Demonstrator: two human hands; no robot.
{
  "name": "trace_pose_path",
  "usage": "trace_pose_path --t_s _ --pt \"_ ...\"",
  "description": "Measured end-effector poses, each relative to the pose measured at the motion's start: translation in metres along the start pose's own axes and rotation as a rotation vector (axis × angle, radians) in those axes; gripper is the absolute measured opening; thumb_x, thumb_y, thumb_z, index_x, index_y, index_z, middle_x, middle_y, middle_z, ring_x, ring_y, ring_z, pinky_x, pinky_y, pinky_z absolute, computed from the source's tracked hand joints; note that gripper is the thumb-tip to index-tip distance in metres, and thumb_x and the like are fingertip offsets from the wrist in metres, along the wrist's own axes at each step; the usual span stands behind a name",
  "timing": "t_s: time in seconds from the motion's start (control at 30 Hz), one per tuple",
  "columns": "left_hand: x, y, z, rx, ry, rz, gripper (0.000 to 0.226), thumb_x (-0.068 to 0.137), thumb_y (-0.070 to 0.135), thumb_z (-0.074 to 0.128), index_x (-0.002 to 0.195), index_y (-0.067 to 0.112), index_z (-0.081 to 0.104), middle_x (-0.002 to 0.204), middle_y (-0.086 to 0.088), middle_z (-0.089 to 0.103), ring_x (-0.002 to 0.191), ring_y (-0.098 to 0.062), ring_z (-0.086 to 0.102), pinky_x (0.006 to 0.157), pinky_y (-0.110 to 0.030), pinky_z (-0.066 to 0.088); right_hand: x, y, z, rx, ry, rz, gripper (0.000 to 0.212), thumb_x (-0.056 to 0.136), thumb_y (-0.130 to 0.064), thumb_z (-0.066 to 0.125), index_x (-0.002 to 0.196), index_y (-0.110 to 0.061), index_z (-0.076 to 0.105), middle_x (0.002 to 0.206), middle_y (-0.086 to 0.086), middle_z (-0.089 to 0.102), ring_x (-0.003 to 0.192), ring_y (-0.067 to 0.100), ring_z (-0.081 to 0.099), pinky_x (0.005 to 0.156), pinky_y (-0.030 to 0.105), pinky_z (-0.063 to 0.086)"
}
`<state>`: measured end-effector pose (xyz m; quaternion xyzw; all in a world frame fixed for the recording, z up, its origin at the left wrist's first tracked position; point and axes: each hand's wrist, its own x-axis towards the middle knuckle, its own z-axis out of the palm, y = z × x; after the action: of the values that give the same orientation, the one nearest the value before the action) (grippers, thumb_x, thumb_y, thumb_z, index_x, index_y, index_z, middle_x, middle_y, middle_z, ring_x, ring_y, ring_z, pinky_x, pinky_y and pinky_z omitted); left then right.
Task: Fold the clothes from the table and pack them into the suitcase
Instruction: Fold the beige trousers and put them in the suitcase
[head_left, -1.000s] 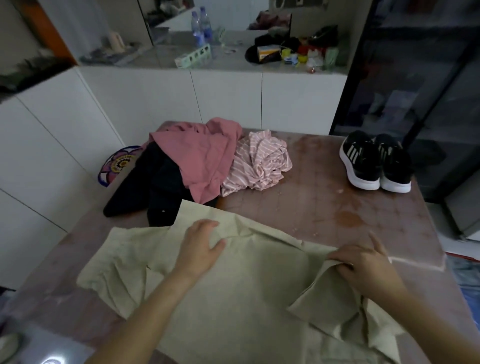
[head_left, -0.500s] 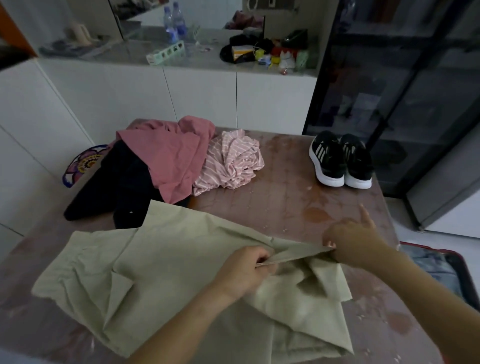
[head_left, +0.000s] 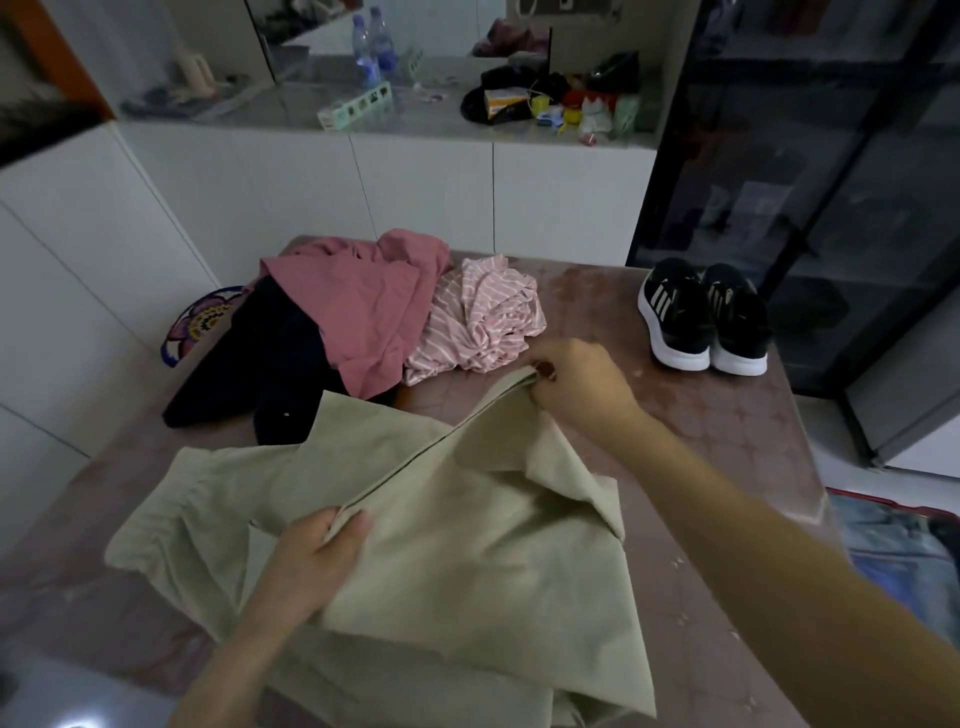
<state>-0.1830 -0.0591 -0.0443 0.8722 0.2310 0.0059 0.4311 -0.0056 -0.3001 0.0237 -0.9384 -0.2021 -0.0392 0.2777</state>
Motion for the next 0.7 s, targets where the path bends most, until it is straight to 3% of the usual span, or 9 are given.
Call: trace_pose_path --t_s 0.07,0.17,0.33,0.4,0.47,0.6,0.7 --pt "0.001 -0.025 -0.008 0.023 0.045 -0.047 0.037 0.09 0.04 0.06 0.073 0.007 0.063 0.068 -0.003 0.066 0.07 -0.021 0.063 0.068 -0.036 0.046 0.007 -0.014 0.02 0.107 -0.028 -0.039 0.027 0.079 -0.009 0.055 0.094 -0.024 0.072 0.091 0.001 0.07 0.088 0.025 0.062 0.074 0.037 0.052" --pt "0.006 -0.061 -0.021 0.112 0.127 -0.161 0.032 0.093 0.033 0.057 0.079 0.005 0.063 0.079 -0.012 0.065 0.084 -0.03 0.062 0.073 -0.036 0.041 0.007 -0.017 0.047 0.162 -0.163 -0.066 0.025 0.084 -0.013 0.057 0.104 -0.021 0.07 0.099 0.002 0.071 0.093 0.022 0.064 0.082 0.036 0.051" --pt "0.015 -0.113 -0.039 0.417 0.074 -0.282 0.029 0.093 0.035 0.055 0.103 0.009 0.063 0.106 -0.018 0.065 0.097 -0.036 0.061 0.079 -0.039 0.046 -0.023 0.04 0.058 0.069 -0.238 0.153 0.029 0.086 -0.022 0.056 0.113 -0.027 0.066 0.104 -0.002 0.07 0.098 0.02 0.065 0.083 0.031 0.05" --pt "0.02 -0.11 -0.03 0.528 0.131 -0.154 0.035 0.088 0.03 0.062 0.118 0.013 0.057 0.118 -0.015 0.059 0.105 -0.037 0.056 0.084 -0.043 0.046 -0.049 0.069 0.058 0.049 -0.234 0.284 0.032 0.088 -0.018 0.054 0.118 -0.023 0.063 0.1 0.0 0.069 0.096 0.02 0.065 0.081 0.029 0.049" --pt "0.026 -0.086 -0.007 0.526 0.151 0.111 0.046 0.082 0.032 0.069 0.122 0.014 0.057 0.121 -0.01 0.057 0.111 -0.032 0.052 0.089 -0.042 0.045 -0.079 0.096 0.062 0.043 -0.24 0.371 0.034 0.087 -0.017 0.056 0.12 -0.022 0.059 0.099 -0.002 0.066 0.094 0.02 0.064 0.079 0.031 0.05" --pt "0.029 -0.015 0.061 0.462 -0.13 0.682 0.055 0.076 0.057 0.052 0.12 0.024 0.058 0.121 0.007 0.055 0.113 -0.012 0.048 0.098 -0.022 0.034 -0.124 0.116 0.085 0.036 -0.318 0.421 0.048 0.087 -0.038 0.063 0.131 -0.028 0.047 0.123 -0.004 0.054 0.104 0.019 0.061 0.08 0.031 0.046" --pt "0.037 0.01 0.1 0.658 -0.351 0.942 0.053 0.076 0.058 0.041 0.12 0.03 0.052 0.126 0.009 0.054 0.12 -0.013 0.045 0.107 -0.03 0.034 -0.133 0.113 0.098 -0.113 -0.341 0.34 0.058 0.086 -0.045 0.058 0.138 -0.033 0.035 0.138 -0.007 0.042 0.113 0.024 0.056 0.088 0.033 0.042"
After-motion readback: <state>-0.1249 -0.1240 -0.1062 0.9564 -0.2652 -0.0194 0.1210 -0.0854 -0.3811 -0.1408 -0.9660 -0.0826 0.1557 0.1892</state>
